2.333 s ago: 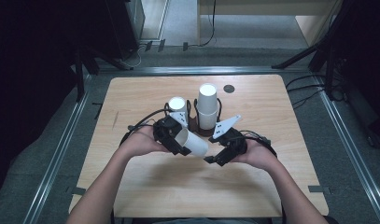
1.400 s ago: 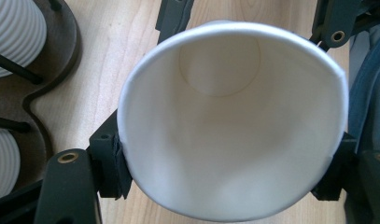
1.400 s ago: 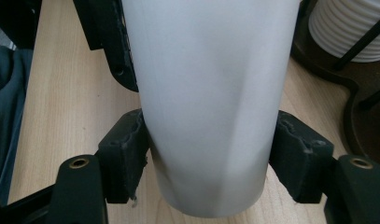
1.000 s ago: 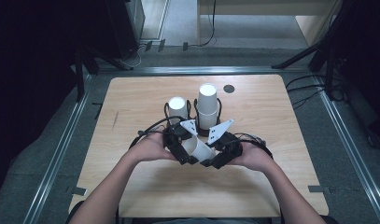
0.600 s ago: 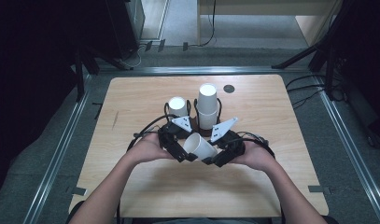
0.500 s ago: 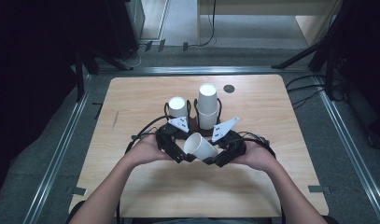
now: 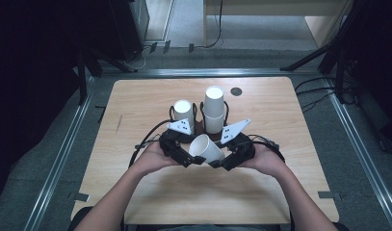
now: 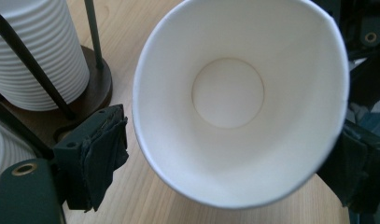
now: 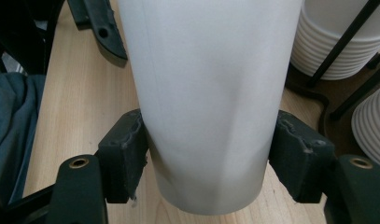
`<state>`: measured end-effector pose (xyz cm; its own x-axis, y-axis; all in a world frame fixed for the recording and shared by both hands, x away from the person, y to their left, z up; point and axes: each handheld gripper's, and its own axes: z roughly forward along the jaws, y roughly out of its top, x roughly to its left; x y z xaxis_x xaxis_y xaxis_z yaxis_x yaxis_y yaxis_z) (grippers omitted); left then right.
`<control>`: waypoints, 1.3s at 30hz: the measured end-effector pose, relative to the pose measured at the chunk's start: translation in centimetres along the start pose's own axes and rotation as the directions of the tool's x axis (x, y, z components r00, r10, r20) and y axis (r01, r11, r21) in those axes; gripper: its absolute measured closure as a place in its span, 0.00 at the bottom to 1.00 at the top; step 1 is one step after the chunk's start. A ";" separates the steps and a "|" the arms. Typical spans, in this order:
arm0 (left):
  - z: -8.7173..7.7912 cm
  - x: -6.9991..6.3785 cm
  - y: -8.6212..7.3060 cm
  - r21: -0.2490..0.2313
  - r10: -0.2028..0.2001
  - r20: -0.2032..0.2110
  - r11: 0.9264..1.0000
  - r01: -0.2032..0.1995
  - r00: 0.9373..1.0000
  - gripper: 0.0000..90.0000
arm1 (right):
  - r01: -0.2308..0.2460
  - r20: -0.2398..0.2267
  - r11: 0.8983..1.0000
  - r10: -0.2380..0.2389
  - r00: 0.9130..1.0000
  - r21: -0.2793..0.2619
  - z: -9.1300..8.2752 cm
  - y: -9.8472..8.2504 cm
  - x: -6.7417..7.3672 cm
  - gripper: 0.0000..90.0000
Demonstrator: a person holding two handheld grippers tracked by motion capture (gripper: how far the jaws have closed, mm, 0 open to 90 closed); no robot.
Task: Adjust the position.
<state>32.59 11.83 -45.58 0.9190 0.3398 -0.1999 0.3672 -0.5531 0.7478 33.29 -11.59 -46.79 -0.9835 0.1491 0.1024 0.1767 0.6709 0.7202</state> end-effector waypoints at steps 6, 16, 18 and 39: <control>0.1 0.1 0.0 -0.040 -0.017 0.040 0.999 0.019 0.999 0.15 | -0.009 -0.009 1.000 0.009 1.000 -0.018 0.0 0.1 0.0 0.36; 0.0 0.2 0.1 -0.048 -0.012 0.070 0.999 0.015 0.997 0.30 | -0.023 -0.032 0.999 0.022 0.999 -0.022 0.2 0.1 -0.1 0.37; 0.0 0.2 0.2 -0.039 -0.004 0.064 0.999 0.007 0.998 0.31 | -0.027 -0.029 0.999 0.026 0.999 -0.021 0.2 0.1 -0.1 0.37; -1.8 1.2 1.6 0.127 0.085 -0.014 0.988 -0.082 0.996 0.31 | -0.057 -0.003 0.998 0.057 0.998 0.012 0.8 0.0 -0.3 0.23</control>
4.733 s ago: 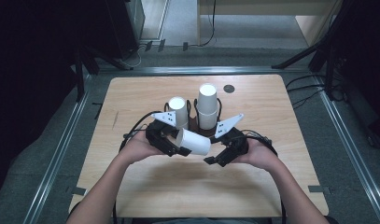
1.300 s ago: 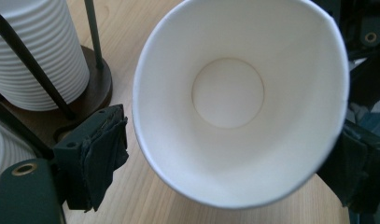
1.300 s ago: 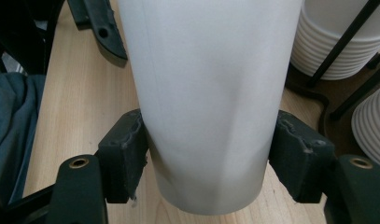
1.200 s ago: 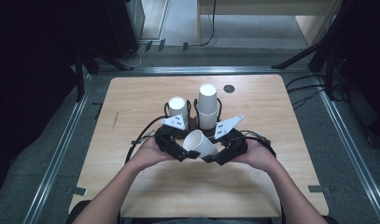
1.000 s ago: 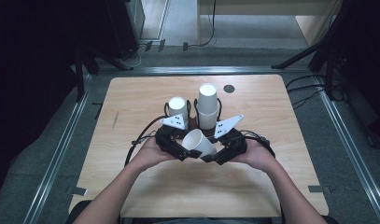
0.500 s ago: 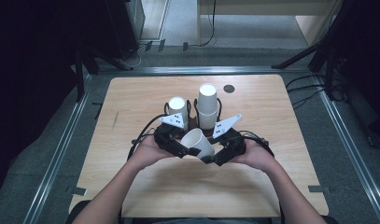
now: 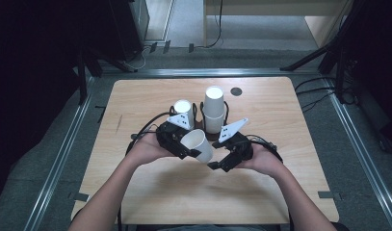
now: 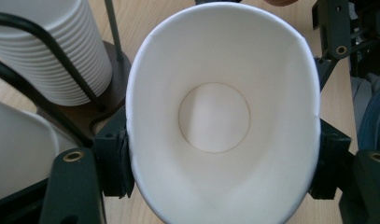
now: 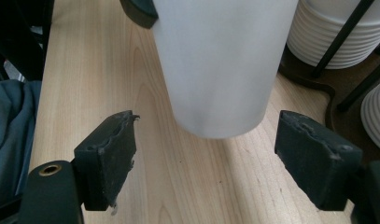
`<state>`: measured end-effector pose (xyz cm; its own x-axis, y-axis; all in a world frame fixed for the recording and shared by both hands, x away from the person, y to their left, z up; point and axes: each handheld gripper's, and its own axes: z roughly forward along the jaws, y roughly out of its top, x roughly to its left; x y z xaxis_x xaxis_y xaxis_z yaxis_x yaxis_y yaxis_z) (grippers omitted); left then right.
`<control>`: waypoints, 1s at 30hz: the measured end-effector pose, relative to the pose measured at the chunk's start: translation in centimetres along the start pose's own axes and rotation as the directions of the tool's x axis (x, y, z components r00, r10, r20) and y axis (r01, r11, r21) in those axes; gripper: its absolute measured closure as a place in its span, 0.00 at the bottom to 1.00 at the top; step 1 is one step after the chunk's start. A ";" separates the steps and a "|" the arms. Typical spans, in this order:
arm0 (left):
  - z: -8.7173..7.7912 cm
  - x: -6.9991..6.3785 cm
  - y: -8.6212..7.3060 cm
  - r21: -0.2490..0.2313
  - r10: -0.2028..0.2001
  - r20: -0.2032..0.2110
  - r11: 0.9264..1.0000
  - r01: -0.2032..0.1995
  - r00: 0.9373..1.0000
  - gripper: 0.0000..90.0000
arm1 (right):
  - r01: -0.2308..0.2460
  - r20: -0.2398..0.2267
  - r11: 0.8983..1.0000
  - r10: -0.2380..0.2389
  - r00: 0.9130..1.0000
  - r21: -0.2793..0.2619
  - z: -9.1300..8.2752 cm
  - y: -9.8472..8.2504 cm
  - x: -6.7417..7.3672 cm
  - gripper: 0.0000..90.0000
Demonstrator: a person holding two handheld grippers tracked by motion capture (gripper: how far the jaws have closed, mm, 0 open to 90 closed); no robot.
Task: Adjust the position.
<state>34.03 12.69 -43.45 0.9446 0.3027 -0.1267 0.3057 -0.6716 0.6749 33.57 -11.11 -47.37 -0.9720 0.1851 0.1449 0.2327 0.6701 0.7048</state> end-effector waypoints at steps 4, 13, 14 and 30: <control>0.0 0.2 0.0 0.037 0.014 0.008 0.999 -0.015 1.000 0.31 | 0.002 0.010 1.000 -0.002 1.000 -0.001 0.2 0.0 0.0 0.23; 0.7 -0.7 0.8 0.099 0.076 0.007 0.992 -0.076 0.997 0.31 | 0.010 0.018 1.000 -0.010 1.000 0.002 0.9 0.1 0.1 0.24; 0.8 -1.0 1.0 0.111 0.095 0.008 0.989 -0.096 0.995 0.31 | 0.018 0.015 1.000 -0.018 1.000 0.006 1.1 0.0 0.1 0.25; 2.1 -1.8 1.3 0.092 0.121 0.026 0.988 -0.123 0.992 0.27 | 0.041 -0.034 0.999 -0.041 0.999 0.008 1.7 -0.1 0.3 0.38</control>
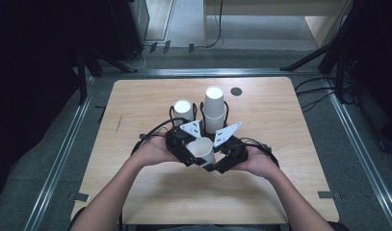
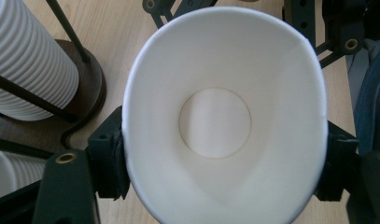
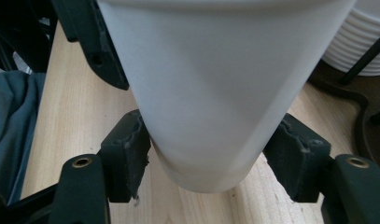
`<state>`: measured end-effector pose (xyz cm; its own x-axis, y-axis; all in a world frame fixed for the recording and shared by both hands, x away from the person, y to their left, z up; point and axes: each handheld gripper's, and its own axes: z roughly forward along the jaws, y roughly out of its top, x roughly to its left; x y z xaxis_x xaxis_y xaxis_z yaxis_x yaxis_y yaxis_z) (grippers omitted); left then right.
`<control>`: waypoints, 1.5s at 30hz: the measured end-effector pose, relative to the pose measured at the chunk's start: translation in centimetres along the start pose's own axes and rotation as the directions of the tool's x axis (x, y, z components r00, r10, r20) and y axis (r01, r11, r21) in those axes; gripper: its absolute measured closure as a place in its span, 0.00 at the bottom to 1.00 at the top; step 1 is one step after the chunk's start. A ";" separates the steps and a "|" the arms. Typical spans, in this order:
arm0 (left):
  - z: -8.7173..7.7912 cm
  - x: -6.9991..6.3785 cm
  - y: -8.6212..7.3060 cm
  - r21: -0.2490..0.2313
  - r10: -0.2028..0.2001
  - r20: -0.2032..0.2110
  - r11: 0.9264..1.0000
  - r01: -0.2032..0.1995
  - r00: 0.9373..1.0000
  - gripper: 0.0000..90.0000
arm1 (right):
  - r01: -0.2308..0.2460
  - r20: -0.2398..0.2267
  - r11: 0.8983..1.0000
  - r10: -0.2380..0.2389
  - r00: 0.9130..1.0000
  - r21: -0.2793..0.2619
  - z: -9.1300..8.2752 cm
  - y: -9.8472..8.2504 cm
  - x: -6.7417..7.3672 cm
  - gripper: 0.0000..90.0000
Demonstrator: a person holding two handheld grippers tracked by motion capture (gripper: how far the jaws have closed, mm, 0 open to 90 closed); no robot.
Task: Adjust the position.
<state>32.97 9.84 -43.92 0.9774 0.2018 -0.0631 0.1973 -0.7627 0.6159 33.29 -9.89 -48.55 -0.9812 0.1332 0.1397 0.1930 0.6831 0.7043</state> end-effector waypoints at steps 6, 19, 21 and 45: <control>-0.1 -0.1 -0.3 -0.057 -0.013 -0.045 0.998 0.011 0.999 0.12 | 0.003 0.004 1.000 -0.003 1.000 -0.006 -0.1 0.0 0.0 0.38; -0.5 0.1 -1.6 -0.233 -0.120 0.020 0.965 0.121 0.993 0.11 | -0.015 0.009 0.998 0.016 1.000 -0.063 -1.1 0.1 -0.3 0.38; -0.3 0.1 -1.6 -0.270 -0.129 0.046 0.953 0.136 0.991 0.14 | -0.015 0.007 0.998 0.016 1.000 -0.069 -1.1 0.2 -0.3 0.38; -1.3 0.5 -2.5 -0.287 -0.190 -0.004 0.940 0.181 0.982 0.31 | -0.081 0.028 0.996 0.082 0.996 -0.035 -0.9 0.0 0.1 0.23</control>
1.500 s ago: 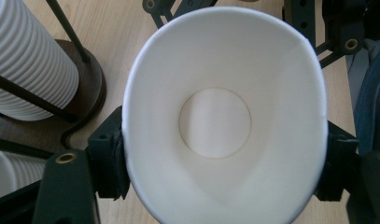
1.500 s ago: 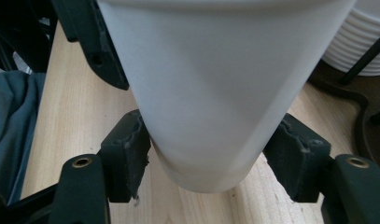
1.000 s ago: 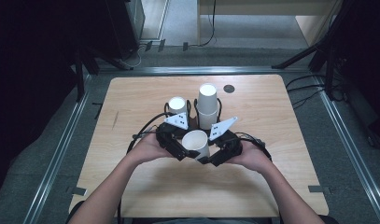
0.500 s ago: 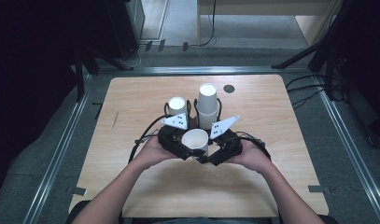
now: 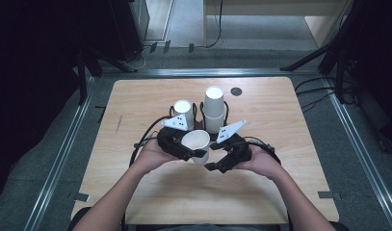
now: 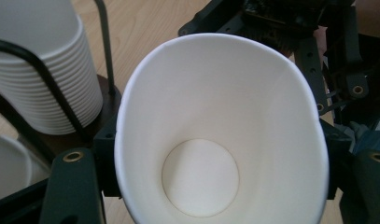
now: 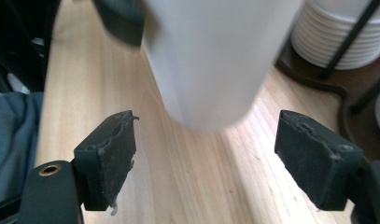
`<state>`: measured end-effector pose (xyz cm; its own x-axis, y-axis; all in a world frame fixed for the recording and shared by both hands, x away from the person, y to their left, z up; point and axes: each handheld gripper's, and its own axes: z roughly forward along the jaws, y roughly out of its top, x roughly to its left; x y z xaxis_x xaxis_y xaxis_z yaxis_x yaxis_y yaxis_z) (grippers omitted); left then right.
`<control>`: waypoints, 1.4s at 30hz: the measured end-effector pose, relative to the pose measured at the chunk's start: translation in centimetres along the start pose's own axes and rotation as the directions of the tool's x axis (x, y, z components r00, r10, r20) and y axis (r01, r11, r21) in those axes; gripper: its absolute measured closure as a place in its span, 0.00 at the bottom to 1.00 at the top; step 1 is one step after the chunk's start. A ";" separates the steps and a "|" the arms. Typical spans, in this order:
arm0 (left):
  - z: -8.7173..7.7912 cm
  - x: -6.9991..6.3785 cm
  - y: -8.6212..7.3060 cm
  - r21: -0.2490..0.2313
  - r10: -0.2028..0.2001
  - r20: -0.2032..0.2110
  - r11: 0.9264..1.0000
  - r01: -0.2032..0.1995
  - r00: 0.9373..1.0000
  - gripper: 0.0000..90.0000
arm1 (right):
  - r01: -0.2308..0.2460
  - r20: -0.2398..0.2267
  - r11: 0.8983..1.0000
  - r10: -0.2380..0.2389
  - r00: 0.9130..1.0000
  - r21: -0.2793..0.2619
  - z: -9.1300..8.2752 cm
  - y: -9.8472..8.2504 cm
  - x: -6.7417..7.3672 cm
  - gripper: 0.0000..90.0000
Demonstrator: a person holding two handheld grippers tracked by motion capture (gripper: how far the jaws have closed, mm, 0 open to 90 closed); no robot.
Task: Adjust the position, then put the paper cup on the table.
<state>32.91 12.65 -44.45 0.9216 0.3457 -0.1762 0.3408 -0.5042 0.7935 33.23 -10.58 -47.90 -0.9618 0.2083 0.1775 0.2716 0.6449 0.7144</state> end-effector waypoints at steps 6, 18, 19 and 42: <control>-0.7 0.5 -0.5 0.046 -0.008 -0.055 0.999 0.011 0.998 0.31 | -0.003 0.058 1.000 0.002 0.998 0.018 -0.6 -0.6 0.0 0.23; -1.6 0.8 -1.5 0.062 -0.027 -0.060 0.998 0.031 0.998 0.30 | -0.005 0.126 0.999 0.009 0.992 -0.033 -2.5 -1.3 -0.2 0.23; -1.7 0.8 -1.6 0.065 -0.027 -0.064 0.997 0.031 0.998 0.30 | -0.010 0.130 1.000 0.014 0.991 -0.030 -2.5 -1.3 -0.3 0.23; -3.6 1.3 -2.8 0.065 -0.065 -0.117 0.995 0.073 0.991 0.30 | 0.009 0.209 1.000 -0.014 0.978 0.024 -2.3 -2.1 -1.7 0.24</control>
<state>32.45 17.39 -44.78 0.8695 0.4680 -0.1578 0.4185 -0.5283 0.7388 34.19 -13.92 -48.16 -0.9372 0.3480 0.0224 0.2634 0.6644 0.6995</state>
